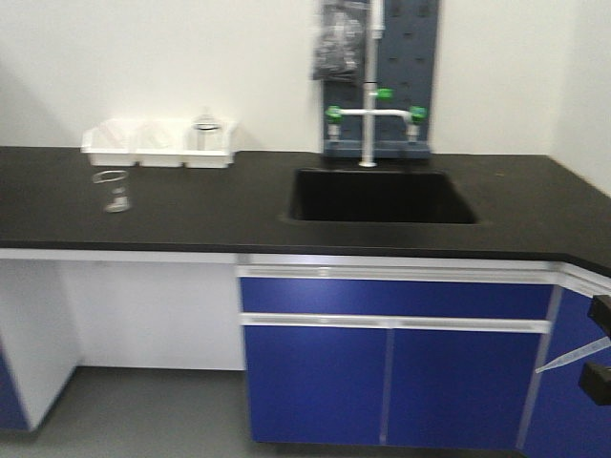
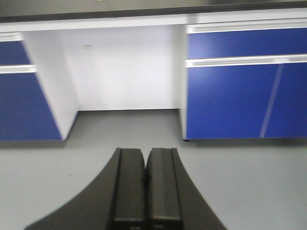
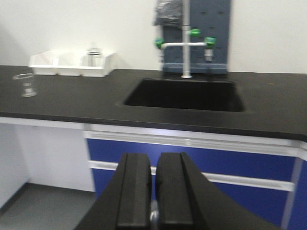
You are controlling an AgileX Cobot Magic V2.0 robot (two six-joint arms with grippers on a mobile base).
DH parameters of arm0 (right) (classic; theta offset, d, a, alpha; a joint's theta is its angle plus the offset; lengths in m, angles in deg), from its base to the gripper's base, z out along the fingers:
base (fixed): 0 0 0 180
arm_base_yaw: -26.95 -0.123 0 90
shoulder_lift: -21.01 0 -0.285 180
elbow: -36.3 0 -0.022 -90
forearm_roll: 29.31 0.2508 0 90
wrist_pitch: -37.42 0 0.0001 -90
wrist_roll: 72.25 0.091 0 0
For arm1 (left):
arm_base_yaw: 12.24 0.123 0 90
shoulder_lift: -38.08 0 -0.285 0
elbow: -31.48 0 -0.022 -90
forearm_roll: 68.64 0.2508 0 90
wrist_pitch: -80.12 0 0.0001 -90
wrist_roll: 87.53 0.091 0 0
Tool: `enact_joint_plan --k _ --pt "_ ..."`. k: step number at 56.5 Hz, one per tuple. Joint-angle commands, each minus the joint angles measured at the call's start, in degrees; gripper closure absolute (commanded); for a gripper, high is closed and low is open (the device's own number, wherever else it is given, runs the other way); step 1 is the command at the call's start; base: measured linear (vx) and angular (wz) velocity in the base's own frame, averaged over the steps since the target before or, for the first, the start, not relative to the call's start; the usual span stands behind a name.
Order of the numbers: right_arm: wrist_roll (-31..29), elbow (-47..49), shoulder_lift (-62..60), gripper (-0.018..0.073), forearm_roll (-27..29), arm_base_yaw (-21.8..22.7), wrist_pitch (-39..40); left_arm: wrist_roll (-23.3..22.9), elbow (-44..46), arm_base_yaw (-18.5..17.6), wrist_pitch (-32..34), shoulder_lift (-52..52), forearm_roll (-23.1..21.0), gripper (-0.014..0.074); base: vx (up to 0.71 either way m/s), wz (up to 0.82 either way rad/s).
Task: Grab transparent chemical and place on left bench
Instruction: 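Hold the beaker in the right gripper while the base drives to the bins bench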
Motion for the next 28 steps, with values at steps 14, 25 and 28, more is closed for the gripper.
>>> enact_joint_plan --k 14,25,28 --pt "0.1 1.7 -0.6 0.0559 0.3 0.1 3.5 -0.4 -0.9 -0.1 4.5 1.1 0.0 0.0600 0.09 0.79" --pt "0.1 1.7 -0.6 0.0559 0.3 0.1 3.6 -0.4 -0.9 -0.1 4.5 1.1 0.0 0.0600 0.21 0.72" --pt "0.1 1.7 -0.6 0.0559 0.3 0.1 3.5 -0.4 -0.9 -0.1 4.5 1.1 0.0 0.0600 0.27 0.63"
